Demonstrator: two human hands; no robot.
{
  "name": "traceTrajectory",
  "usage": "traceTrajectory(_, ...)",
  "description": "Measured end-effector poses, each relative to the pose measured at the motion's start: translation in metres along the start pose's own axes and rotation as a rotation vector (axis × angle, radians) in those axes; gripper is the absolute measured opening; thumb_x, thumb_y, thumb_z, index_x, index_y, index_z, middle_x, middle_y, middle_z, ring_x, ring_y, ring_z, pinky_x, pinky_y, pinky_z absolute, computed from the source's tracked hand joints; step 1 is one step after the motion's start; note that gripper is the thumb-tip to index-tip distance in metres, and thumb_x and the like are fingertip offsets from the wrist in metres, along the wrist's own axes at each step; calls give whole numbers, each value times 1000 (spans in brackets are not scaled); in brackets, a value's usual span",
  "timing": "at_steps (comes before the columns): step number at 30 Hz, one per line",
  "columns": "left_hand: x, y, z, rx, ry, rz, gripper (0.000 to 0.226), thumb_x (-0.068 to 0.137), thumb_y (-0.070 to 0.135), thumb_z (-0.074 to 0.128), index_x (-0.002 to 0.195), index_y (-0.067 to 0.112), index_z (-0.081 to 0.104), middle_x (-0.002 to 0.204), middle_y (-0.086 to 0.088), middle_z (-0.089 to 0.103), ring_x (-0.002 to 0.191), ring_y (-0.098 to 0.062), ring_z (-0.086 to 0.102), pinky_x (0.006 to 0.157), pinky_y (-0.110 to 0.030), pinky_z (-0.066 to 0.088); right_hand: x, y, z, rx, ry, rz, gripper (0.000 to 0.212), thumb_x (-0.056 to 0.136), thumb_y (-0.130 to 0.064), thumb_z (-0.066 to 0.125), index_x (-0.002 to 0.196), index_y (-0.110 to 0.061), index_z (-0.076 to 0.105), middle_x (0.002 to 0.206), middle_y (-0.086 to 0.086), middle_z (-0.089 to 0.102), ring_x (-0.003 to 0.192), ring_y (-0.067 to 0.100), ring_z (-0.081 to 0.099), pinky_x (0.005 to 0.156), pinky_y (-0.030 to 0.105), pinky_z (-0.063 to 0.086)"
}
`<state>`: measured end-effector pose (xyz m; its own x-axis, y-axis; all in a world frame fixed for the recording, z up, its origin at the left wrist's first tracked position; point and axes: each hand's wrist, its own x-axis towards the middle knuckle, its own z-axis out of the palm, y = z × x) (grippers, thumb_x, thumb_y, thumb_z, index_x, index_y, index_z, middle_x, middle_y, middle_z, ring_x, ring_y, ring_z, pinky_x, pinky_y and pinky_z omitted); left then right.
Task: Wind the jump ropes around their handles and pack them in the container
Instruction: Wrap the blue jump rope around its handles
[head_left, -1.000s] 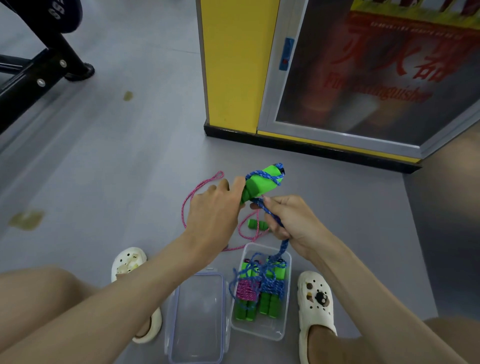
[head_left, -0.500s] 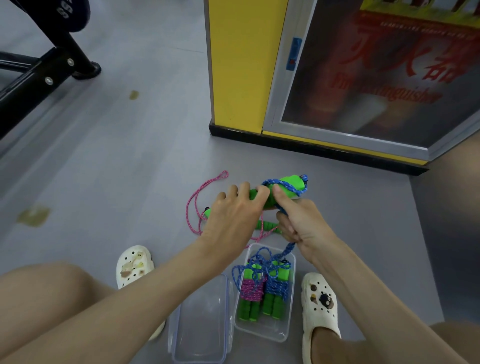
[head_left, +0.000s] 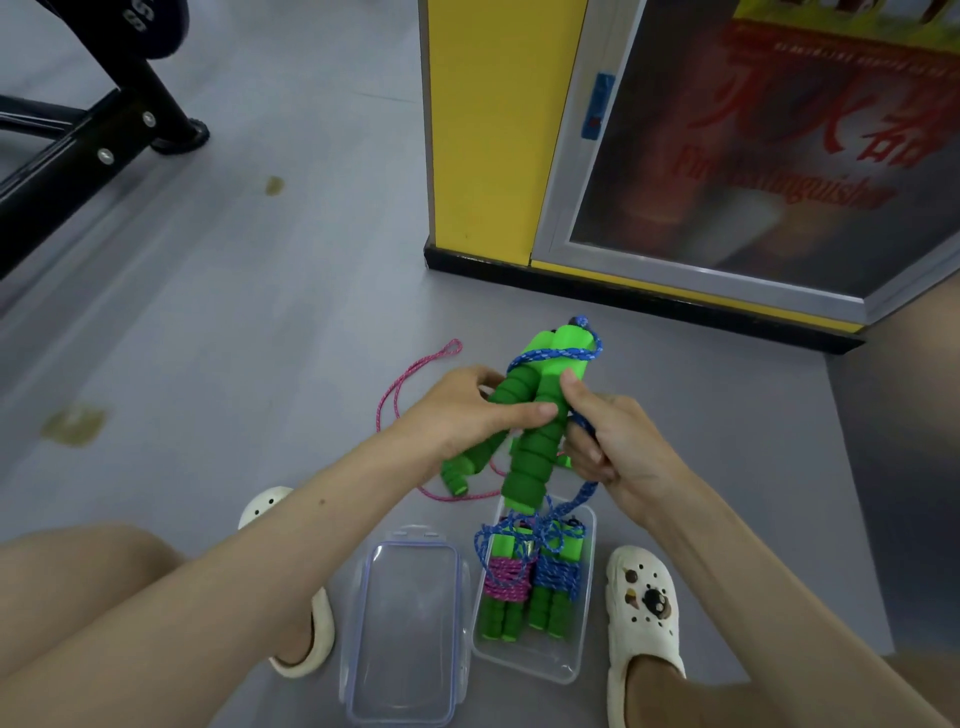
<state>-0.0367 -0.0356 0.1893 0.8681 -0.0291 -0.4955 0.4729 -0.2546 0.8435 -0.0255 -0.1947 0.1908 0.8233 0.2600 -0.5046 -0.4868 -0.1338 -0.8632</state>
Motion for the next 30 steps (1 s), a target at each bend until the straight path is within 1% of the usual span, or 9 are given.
traceTrajectory(3, -3, -3, 4, -33, -59, 14, 24, 77, 37, 77, 91, 21, 66, 81, 4, 66, 76, -9, 61, 66, -21, 47, 2, -1, 1, -37, 41, 11, 67, 90, -51, 50, 35, -16, 37, 32, 1, 25, 33, 14, 18, 44, 26, 14)
traceTrajectory(7, -6, -4, 8, 22, -11, 93, 19, 78, 34, 77, 85, 22, 64, 58, 14, 57, 56, -2, 54, 49, -10, 39, 2, 0, 3, -73, 47, -3, 70, 86, -58, 48, 28, -19, 42, 33, -1, 25, 33, 13, 19, 43, 25, 16)
traceTrajectory(11, -11, -2, 11, -70, 0, 120, 27, 79, 38, 75, 98, 22, 64, 82, 9, 69, 71, 0, 63, 61, -10, 49, 3, 1, 3, -2, 35, -19, 72, 84, -64, 41, 34, -13, 31, 31, 0, 23, 29, 12, 19, 38, 20, 16)
traceTrajectory(14, -14, -4, 18, -244, -26, 69, 46, 76, 42, 74, 115, 22, 57, 101, 2, 71, 90, -11, 68, 80, -28, 56, 3, 0, 2, 96, 29, -36, 72, 85, -63, 38, 34, -13, 30, 29, 0, 23, 27, 11, 20, 35, 18, 18)
traceTrajectory(18, -18, -2, 21, -469, -260, -28, 39, 77, 39, 69, 110, 20, 61, 93, -5, 73, 85, -21, 70, 72, -34, 56, 4, 2, 1, 137, 60, -32, 71, 87, -61, 38, 36, -12, 31, 30, 1, 24, 26, 11, 22, 34, 18, 21)
traceTrajectory(22, -17, -3, 15, -494, -371, -108, 17, 88, 33, 61, 99, 21, 65, 90, -6, 74, 80, -25, 71, 70, -34, 56, 6, 1, -4, 53, 60, -28, 73, 90, -61, 35, 38, -11, 31, 30, 1, 24, 29, 12, 20, 38, 21, 17)
traceTrajectory(24, -15, -4, 14, -500, -352, -102, 18, 90, 27, 61, 105, 18, 63, 90, -7, 73, 79, -28, 71, 68, -34, 57, 7, -1, -5, 4, 42, -11, 69, 93, -59, 33, 48, -6, 40, 34, 1, 28, 30, 11, 21, 41, 23, 18)
traceTrajectory(28, -11, -5, 13, -464, -188, -11, 34, 87, 16, 66, 119, 13, 58, 94, -10, 71, 88, -36, 68, 81, -51, 56, 8, -5, -8, 17, 44, 16, 52, 94, -54, 40, 81, -6, 59, 45, 2, 42, 34, 9, 28, 41, 22, 26)
traceTrajectory(30, -10, -5, 11, -460, -120, 23, 35, 86, 12, 68, 120, 12, 58, 91, -8, 70, 82, -31, 68, 78, -48, 58, 8, -6, -10, 2, 66, 2, 46, 93, -49, 46, 87, -7, 63, 50, 3, 49, 37, 10, 35, 41, 21, 31)
